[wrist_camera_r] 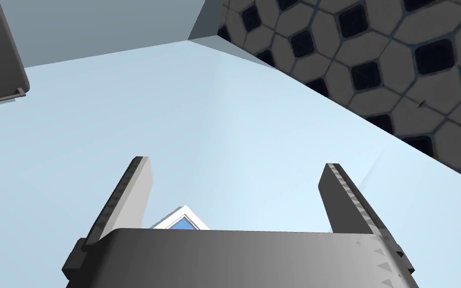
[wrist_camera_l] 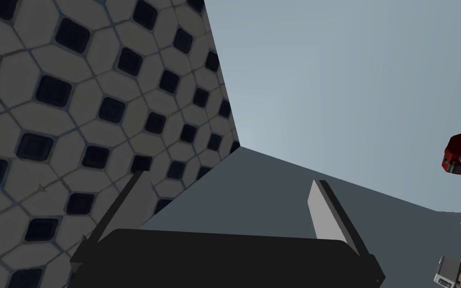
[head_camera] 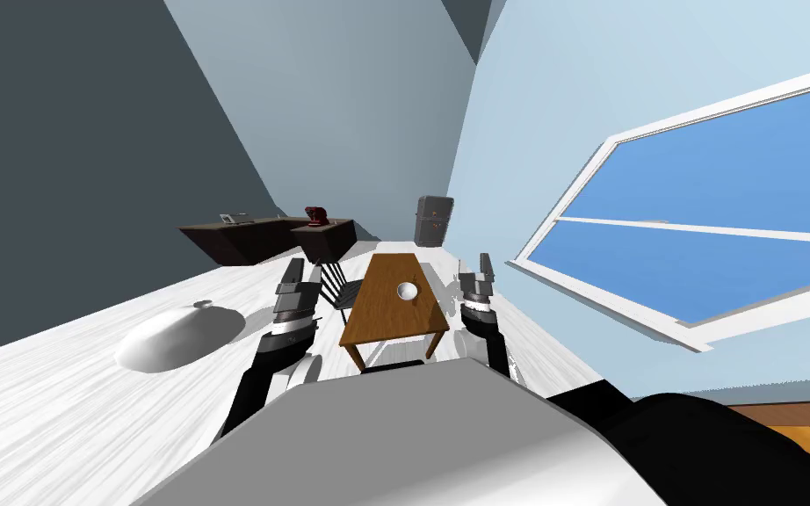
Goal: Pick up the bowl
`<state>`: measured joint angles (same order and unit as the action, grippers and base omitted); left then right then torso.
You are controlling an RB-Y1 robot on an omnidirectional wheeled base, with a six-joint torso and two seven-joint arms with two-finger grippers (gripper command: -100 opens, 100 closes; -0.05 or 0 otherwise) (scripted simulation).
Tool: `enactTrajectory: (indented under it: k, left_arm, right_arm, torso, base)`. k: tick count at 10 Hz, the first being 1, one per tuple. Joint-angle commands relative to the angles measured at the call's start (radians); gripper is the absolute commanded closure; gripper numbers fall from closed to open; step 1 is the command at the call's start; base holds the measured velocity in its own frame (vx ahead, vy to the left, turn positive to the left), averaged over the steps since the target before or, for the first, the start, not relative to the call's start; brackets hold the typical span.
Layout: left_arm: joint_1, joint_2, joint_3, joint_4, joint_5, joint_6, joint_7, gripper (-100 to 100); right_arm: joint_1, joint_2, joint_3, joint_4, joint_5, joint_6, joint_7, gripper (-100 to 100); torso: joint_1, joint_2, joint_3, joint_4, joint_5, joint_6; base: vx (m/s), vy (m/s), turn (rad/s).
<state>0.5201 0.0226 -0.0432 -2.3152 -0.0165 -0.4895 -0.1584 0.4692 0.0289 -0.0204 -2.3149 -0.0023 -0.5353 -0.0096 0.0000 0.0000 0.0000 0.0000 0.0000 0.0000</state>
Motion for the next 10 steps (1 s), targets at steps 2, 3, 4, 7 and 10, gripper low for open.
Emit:
enactTrajectory:
  k: [2, 3, 4, 7, 10]
  left_arm:
    - [0.0, 0.0, 0.0, 0.0, 0.0, 0.0, 0.0, 0]
    - [0.0, 0.0, 0.0, 0.0, 0.0, 0.0, 0.0, 0]
    - [0.0, 0.0, 0.0, 0.0, 0.0, 0.0, 0.0, 0]
    - [0.0, 0.0, 0.0, 0.0, 0.0, 0.0, 0.0, 0]
    - [0.0, 0.0, 0.0, 0.0, 0.0, 0.0, 0.0, 0]
  right_arm:
    - [-0.006, -0.063, 0.0, 0.032, 0.021, 0.017, 0.021, -100]
    - [-0.01, -0.094, -0.001, 0.053, 0.036, 0.029, 0.035, -100]
    - [-0.016, -0.125, -0.001, 0.079, 0.053, 0.042, 0.051, -100]
    - [-0.03, -0.191, 0.001, 0.145, 0.097, 0.075, 0.091, -100]
    - [-0.048, -0.259, 0.006, 0.229, 0.151, 0.112, 0.137, -100]
  torso:
    - [-0.001, 0.001, 0.0, 0.0, 0.0, 0.0]
    - [-0.002, 0.002, 0.001, 0.0, 0.0, 0.0]
    - [-0.004, 0.002, 0.001, 0.0, -0.001, 0.0]
    - [-0.004, 0.004, 0.003, 0.001, -0.001, 0.0]
    - [-0.005, 0.005, 0.003, 0.001, -0.001, 0.0]
  base:
    - [-0.026, -0.019, 0.083]
    - [-0.04, -0.049, 0.167]
    - [-0.067, -0.042, 0.113]
    - [-0.069, -0.045, 0.133]
    - [-0.081, -0.058, 0.206]
